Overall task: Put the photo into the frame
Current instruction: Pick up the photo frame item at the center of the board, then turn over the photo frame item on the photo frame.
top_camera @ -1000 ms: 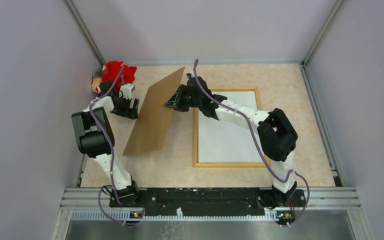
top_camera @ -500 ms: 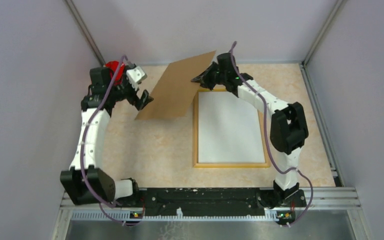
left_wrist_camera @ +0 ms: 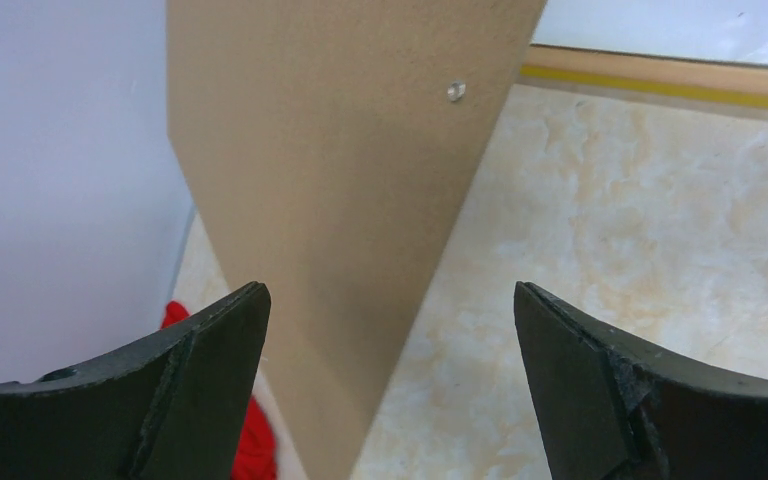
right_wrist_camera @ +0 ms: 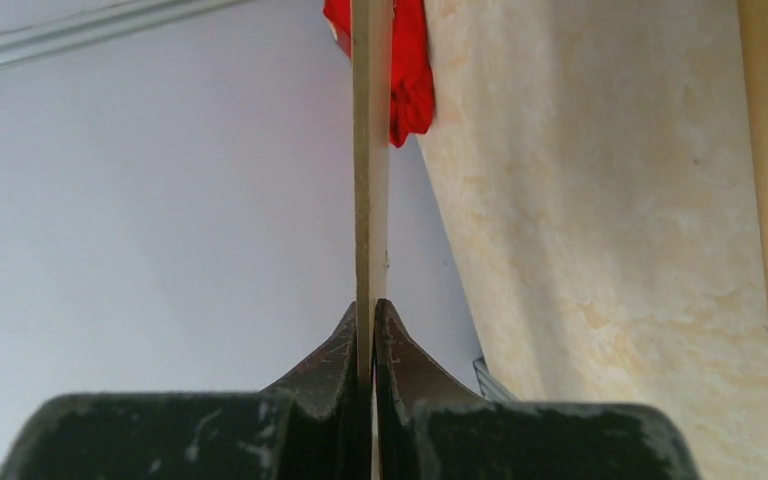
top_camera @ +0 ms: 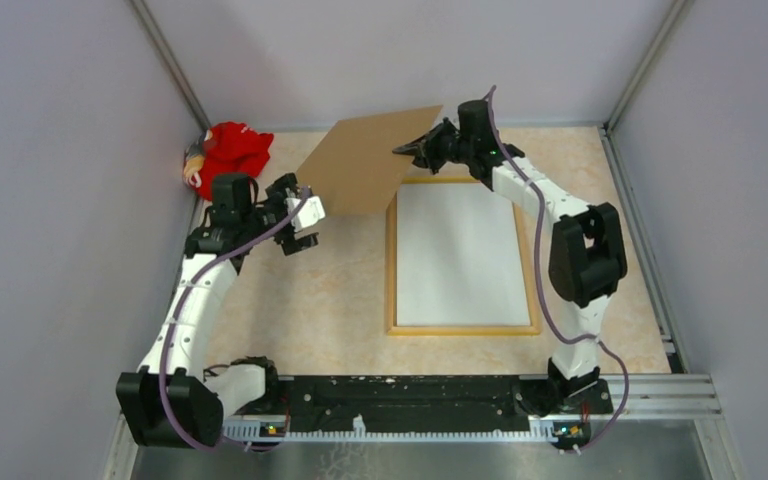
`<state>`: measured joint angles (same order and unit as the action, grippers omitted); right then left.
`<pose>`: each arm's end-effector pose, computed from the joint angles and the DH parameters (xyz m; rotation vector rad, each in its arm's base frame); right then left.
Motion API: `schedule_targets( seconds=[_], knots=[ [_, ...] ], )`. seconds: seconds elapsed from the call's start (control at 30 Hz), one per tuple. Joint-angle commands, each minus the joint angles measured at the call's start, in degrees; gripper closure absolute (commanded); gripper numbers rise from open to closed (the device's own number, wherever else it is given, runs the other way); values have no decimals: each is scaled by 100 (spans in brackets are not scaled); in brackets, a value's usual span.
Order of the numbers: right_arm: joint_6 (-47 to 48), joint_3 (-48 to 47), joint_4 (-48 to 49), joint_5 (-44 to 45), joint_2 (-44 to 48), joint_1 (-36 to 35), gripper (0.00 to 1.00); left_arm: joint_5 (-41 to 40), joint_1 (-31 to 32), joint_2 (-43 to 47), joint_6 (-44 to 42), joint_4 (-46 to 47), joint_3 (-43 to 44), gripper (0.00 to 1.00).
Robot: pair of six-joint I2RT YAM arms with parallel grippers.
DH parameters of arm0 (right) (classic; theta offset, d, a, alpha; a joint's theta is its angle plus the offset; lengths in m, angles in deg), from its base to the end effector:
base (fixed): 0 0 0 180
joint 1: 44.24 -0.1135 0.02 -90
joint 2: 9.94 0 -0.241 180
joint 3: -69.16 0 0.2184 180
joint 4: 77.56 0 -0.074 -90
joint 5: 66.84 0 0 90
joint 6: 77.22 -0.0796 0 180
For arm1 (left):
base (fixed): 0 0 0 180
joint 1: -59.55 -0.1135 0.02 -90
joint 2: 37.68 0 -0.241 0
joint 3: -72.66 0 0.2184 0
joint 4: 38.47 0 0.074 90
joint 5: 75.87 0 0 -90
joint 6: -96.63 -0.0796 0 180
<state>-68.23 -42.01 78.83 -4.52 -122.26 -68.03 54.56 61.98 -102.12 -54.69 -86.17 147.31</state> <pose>0.4070 0.2198 0.2715 0.7955 2.2280 1.5362 0.2354 -0.0617 0.2877 1.3804 1.5240 -0.1582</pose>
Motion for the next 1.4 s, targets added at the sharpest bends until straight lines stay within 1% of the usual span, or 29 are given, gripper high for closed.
schedule_targets(
  seconds=[0.0,0.07,0.13,0.23,0.3,0.43,0.5,0.57,0.63,0.67,0.73,0.77,0.83,0.9,0.93,1.03,1.1,1.13,1.17,1.2,1.23,1.27,1.37],
  knots=[
    [-497,504,1091,-496,834,-37,100,-314,86,404,-590,957,-308,3],
    [-536,782,1252,-516,1038,-37,100,-326,105,487,-710,1171,-436,8],
    [-571,983,1322,-539,1182,-42,100,-306,124,531,-789,1228,-464,20],
    [-751,1296,1613,-637,1342,-60,100,-226,155,593,-1037,1153,-545,32],
    [-785,1342,1653,-658,1396,-87,100,-216,185,660,-1126,1149,-619,40],
    [-752,1262,1578,-664,1424,-157,100,-237,231,742,-1112,1199,-617,64],
    [-715,1198,1597,-680,1401,-176,99,-232,231,806,-1083,1303,-606,79],
    [-523,1023,1511,-751,1344,-174,86,-254,231,930,-1004,1539,-626,98],
    [-53,680,1193,-902,1246,-169,71,-372,231,1071,-698,1966,-627,100],
    [366,397,902,-995,1183,-146,63,-466,231,1132,-464,2195,-612,100],
    [1341,-227,32,-1247,1039,-78,45,-554,231,1189,-285,2423,-511,100],
    [1872,-530,-391,-1388,991,-33,38,-569,231,1202,-282,2400,-424,100],
    [2879,-1010,-1204,-1555,993,68,28,-520,231,1212,-318,2178,-201,100],
    [3983,-1376,-2120,-1438,1191,133,18,-479,223,1248,-292,1996,4,100],
    [4611,-1543,-2478,-1337,1293,144,15,-452,227,1249,-347,1843,112,100],
    [6285,-1828,-3323,-835,1691,147,13,-338,222,1200,-382,1383,485,100],
    [7233,-1677,-3531,-279,2075,138,13,-220,222,1144,-386,990,791,100],
    [7648,-1493,-3472,-51,2326,140,13,-147,214,1118,-379,771,932,100],
    [7997,-1136,-3282,56,2603,138,15,-59,213,1090,-416,552,1083,100],
    [8569,-711,-2953,29,2900,143,16,58,213,1047,-492,275,1228,100],
    [8952,-129,-2620,-157,3229,140,16,154,213,1009,-624,-13,1409,100],
    [9342,347,-2282,-341,3537,141,16,235,213,949,-722,-307,1603,100],
    [9987,1417,-1273,-765,4367,146,9,494,213,734,-1061,-1281,2240,100]
  ],
)
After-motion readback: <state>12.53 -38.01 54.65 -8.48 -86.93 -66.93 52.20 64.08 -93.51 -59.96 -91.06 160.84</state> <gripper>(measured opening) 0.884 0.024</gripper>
